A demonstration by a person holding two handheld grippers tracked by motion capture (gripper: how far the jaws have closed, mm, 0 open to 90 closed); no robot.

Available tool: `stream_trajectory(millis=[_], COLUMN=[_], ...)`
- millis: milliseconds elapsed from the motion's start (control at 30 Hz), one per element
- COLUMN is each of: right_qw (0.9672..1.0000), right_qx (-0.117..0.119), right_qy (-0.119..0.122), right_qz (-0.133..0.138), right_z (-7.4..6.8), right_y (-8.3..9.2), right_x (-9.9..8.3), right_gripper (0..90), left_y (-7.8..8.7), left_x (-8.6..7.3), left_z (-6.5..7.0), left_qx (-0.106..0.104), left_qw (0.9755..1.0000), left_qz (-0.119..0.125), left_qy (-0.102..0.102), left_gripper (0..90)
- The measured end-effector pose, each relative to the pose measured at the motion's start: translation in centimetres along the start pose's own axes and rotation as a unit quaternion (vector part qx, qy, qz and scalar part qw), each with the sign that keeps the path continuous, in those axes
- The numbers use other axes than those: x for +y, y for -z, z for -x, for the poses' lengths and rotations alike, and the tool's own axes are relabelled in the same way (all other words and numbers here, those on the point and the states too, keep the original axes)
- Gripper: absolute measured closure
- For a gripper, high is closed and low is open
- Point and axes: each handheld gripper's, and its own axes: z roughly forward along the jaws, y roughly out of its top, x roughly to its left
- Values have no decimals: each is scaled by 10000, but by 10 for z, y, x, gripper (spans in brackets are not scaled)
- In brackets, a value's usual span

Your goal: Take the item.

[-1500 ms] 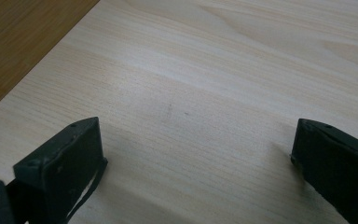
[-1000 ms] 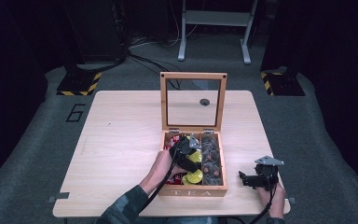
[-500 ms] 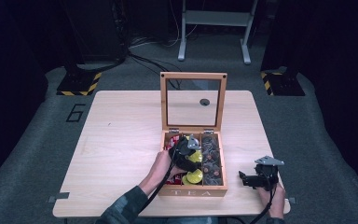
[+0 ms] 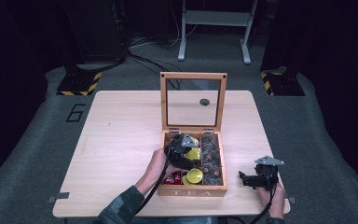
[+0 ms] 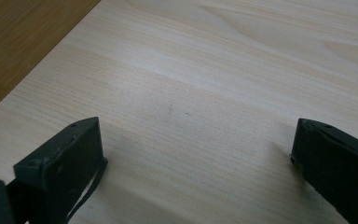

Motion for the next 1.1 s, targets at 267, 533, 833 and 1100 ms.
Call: stream_trajectory(millis=[267,533,833,1100], right_qw=[10000,10000,10000,10000], right_qx=[9,9,10,11], right_qy=[15,17,14,11], right_qz=[12,10,10,9], right_z=[0,0,0,0], right_y=[0,0,0,0], right_x=[0,0,0,0], right_gripper=[14,15,15,15], left_y=[10,23,41,54], left_x=[-1,-1,-3,-6], left_z=[-4,-7,-14,-21], left_qx=[27,105,201,359], left_qw=[9999,9994,9984,9975], left_qz=[112,300,478,562], left_qy=[38,119,214,241], left_gripper=[386,386,386,386])
